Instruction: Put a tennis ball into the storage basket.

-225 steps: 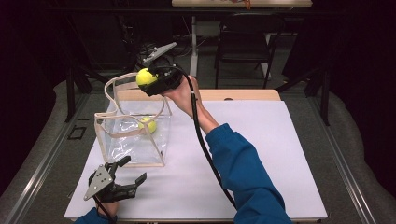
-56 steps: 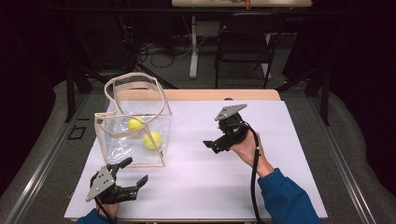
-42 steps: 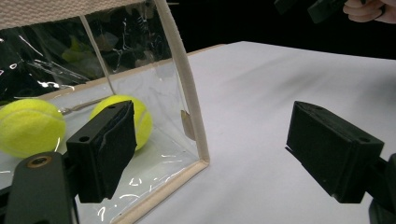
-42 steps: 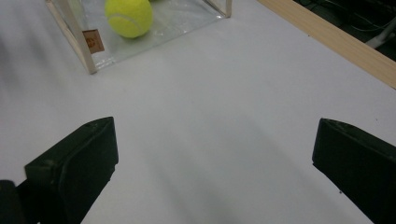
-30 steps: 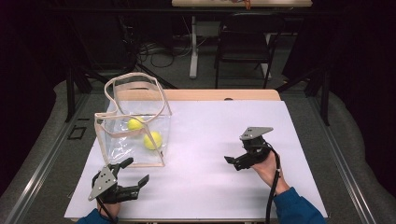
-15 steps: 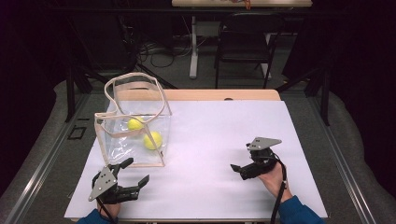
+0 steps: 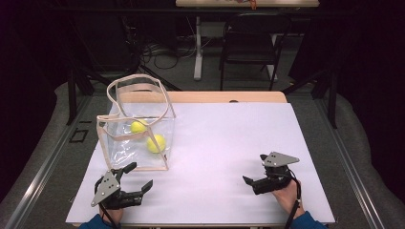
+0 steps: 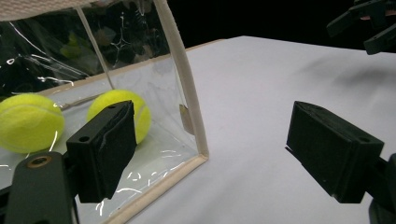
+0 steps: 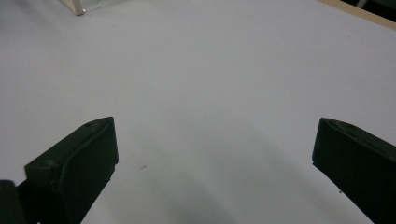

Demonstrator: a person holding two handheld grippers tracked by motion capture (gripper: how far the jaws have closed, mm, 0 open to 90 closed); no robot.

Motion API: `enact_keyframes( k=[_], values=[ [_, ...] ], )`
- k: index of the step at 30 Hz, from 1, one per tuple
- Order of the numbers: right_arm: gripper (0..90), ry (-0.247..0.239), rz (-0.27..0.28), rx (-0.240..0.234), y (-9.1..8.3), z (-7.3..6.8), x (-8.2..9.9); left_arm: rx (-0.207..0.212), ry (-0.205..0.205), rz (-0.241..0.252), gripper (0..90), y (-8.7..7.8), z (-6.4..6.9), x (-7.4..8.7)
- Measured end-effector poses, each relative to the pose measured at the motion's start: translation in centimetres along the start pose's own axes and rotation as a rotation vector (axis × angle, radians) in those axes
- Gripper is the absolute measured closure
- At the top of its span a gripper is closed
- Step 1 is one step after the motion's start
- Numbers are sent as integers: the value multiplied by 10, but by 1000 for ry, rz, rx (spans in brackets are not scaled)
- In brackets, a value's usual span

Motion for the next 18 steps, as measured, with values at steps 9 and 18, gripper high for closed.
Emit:
enact_keyframes(
  k=[9, 18],
  values=[
    [0, 35, 19, 38, -13, 1, 24, -8, 5, -6, 159, -1, 1, 0],
    [0, 42, 11, 41, -16, -1, 32, -14, 4, -10, 159, -3, 1, 1]
  ],
)
Point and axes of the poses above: each handheld gripper's, and its own axes: y roughly forward along the jaws, x roughly out of its underside, z roughly to its right, the point moved 2 cm from there along y, roughly forward along the jaws
